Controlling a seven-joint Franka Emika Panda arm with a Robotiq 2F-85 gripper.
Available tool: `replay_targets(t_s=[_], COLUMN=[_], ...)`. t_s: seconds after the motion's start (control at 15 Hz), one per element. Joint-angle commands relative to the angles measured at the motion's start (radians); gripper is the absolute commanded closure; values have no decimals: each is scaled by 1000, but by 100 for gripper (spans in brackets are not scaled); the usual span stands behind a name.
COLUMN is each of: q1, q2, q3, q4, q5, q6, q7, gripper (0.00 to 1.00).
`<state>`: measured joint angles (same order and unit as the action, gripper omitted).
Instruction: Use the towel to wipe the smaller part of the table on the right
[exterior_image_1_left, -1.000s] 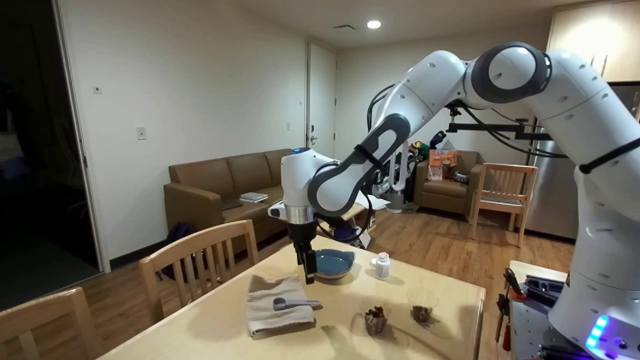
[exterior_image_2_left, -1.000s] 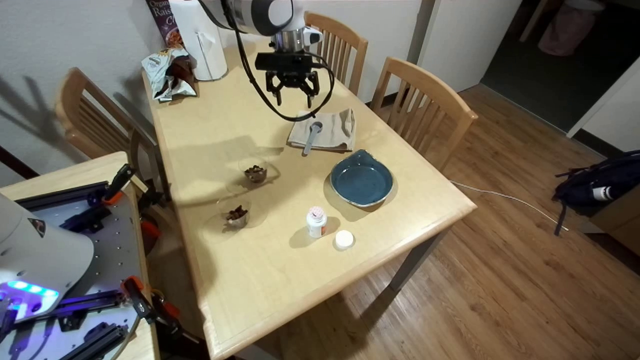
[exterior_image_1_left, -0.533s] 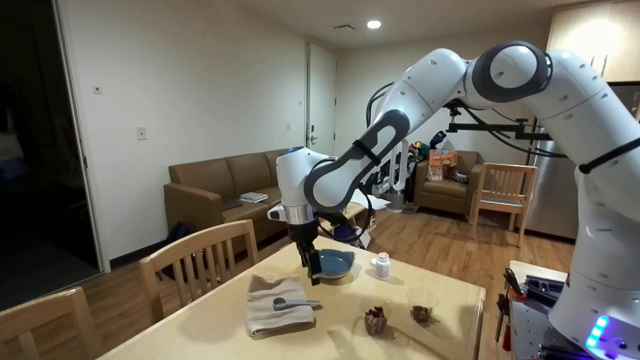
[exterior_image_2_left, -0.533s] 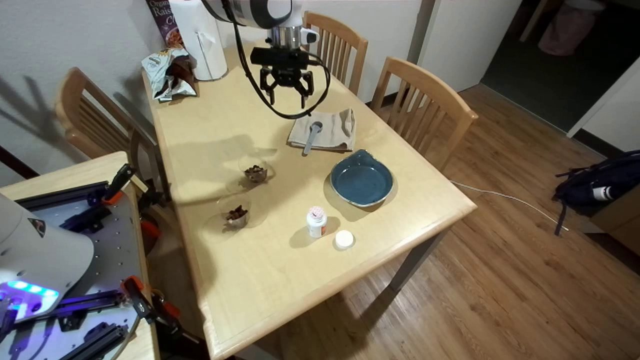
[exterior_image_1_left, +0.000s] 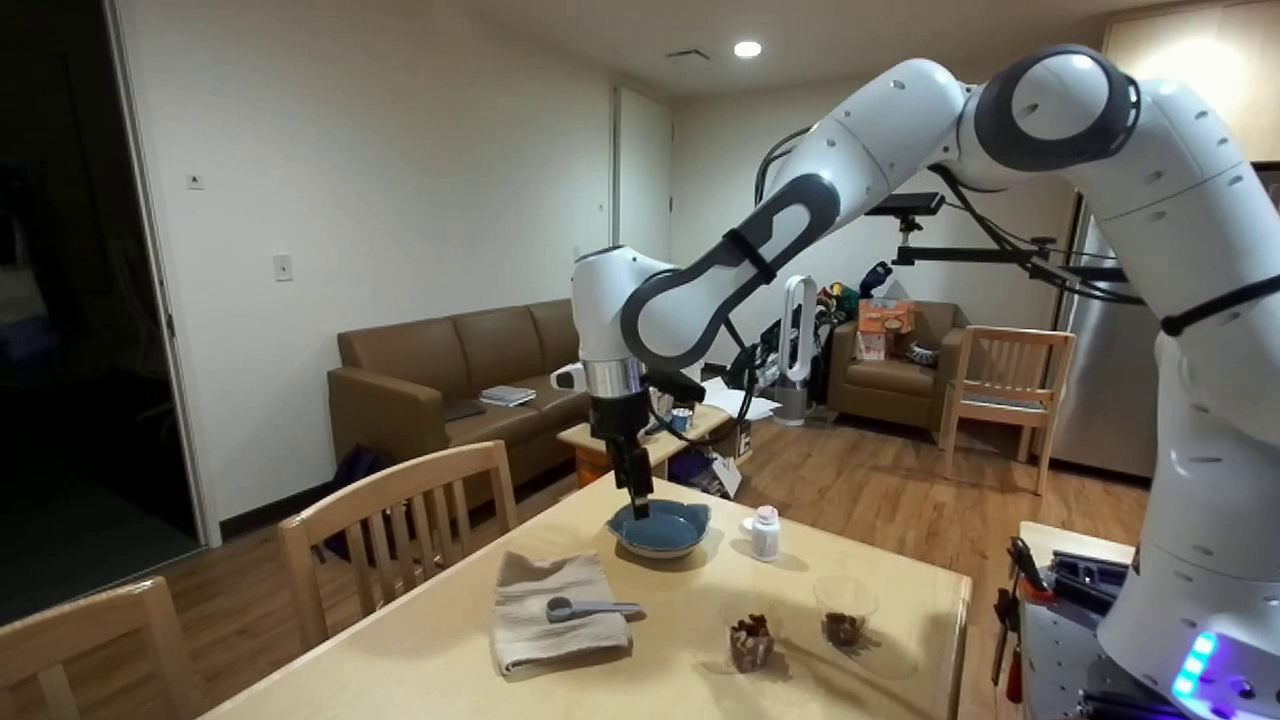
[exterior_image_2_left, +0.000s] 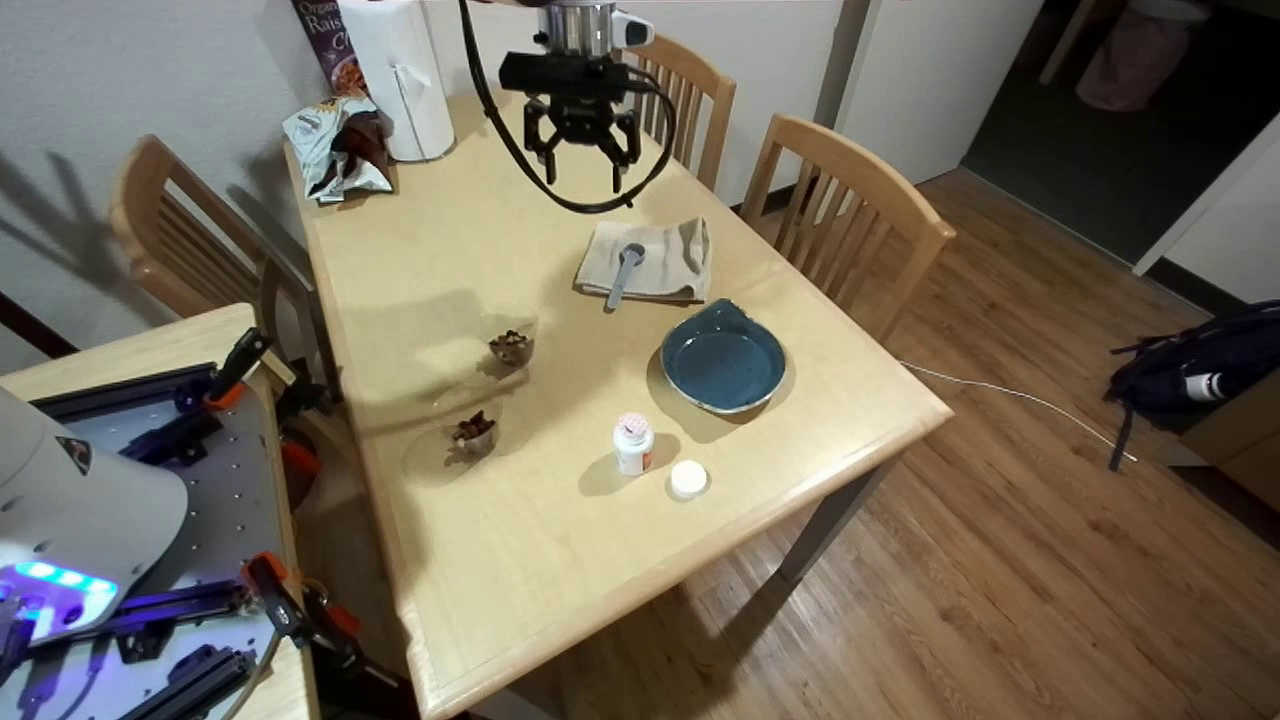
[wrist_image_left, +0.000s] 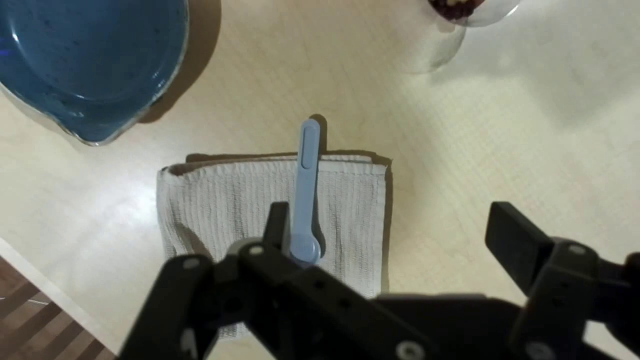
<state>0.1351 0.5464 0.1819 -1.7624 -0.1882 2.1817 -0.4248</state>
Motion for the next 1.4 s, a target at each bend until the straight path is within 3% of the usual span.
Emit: replay_targets(t_s=[0.0, 0.27, 0.33, 0.93, 1.33], q1=[-44, -73, -43, -41, -83], q2=[-75, -92, -58, -47, 109], q3=[12, 28, 5, 9, 51], q4=[-49, -48, -21, -15, 38], q5=[30, 58, 28, 32, 75], q6=[-34, -72, -34, -28, 243], q7=[-80, -196, -129, -148, -288], gripper=[0, 0, 0, 0, 0])
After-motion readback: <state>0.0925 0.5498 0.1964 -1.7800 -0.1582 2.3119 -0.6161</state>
